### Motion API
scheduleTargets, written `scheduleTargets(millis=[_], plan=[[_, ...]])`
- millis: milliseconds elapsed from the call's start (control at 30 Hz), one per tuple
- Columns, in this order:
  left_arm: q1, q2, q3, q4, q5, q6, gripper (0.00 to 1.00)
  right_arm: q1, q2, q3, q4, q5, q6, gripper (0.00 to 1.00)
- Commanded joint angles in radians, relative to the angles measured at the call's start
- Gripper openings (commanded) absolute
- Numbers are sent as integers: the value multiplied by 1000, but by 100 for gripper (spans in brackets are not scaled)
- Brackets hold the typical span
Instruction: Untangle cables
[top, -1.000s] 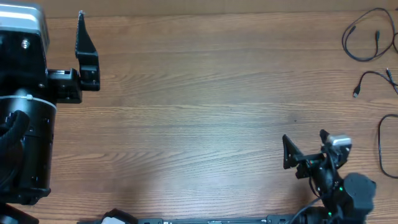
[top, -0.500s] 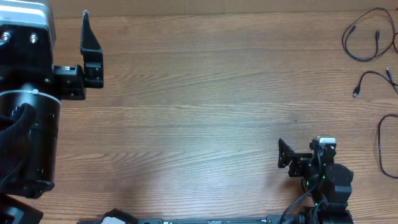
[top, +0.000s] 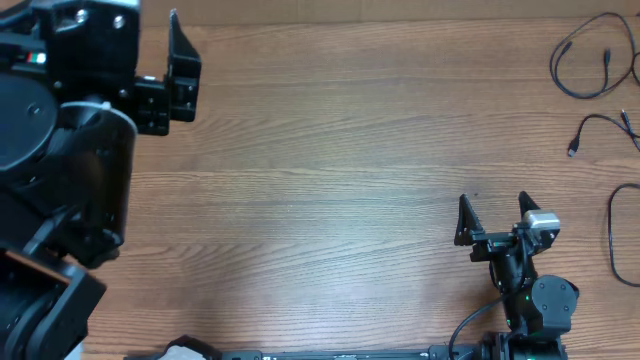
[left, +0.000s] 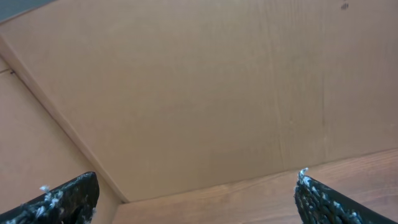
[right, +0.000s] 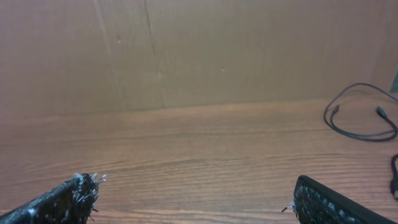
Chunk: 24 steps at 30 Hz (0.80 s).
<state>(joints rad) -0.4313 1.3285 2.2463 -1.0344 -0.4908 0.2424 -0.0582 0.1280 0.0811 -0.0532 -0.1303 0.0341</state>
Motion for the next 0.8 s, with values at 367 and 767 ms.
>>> scheduleTargets(millis=[367,767], plan=[[-1,5,-2,-2,-7,35,100,3,64,-64,-31,-54,-9,100],[-1,6,-2,-24,-6,34,100,3,68,-64,-31,-54,-8,100]])
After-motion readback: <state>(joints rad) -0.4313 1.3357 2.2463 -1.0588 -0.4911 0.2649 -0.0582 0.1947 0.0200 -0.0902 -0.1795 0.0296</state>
